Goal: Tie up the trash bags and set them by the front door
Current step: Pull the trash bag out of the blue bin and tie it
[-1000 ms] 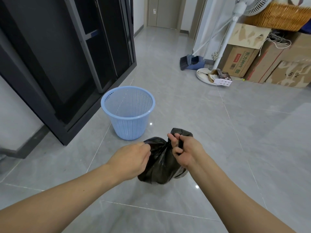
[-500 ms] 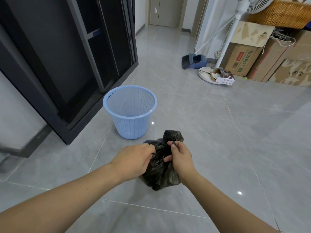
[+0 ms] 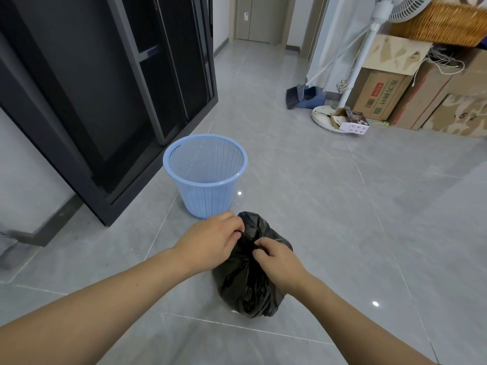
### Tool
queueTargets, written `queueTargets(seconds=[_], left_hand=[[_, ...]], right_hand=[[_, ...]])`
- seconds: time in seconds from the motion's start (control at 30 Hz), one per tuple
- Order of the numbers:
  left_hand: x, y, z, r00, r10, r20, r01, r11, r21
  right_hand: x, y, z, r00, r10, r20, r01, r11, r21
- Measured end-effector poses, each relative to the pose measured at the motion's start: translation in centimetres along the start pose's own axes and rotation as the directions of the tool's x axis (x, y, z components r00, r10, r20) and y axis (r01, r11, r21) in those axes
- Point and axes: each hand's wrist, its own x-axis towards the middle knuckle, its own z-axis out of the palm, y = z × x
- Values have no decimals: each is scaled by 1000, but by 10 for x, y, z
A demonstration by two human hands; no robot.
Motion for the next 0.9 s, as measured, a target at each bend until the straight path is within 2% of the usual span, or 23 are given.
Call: queueTargets(seconds=[0.1,0.17,0.27,0.33,0.57,0.77,0.9], left_hand=[[2,-4,1,1000,-5,-16,5,1000,-12],[4,-6,0,999,-31,-31,30,999,-32],[7,-10,0,998,-61,-18,60,997,-56],[7,-13,0,997,-76,15,77,992,-98],[5,-10,-7,977,-190,97,209,943,-260],[9,5,-12,949,-289,129,314,814,-489],[12,10,-8,912,-370,177,398,691,-603]], right_hand=[[0,2,5,996,-85,-1,83,979,-188],[2,6,9,981,-187,-49,158,921,-357],[3,11,9,900,-428,-85,297,744,-598],[2,14,6,838,-540,-78,342,631,-696],[0,19,1,715,-679,-168,336,544,-769],[1,15,-7,548,-808,-216,446,501,-742],[2,9,-15,498,-828,-257,465,505,-727]])
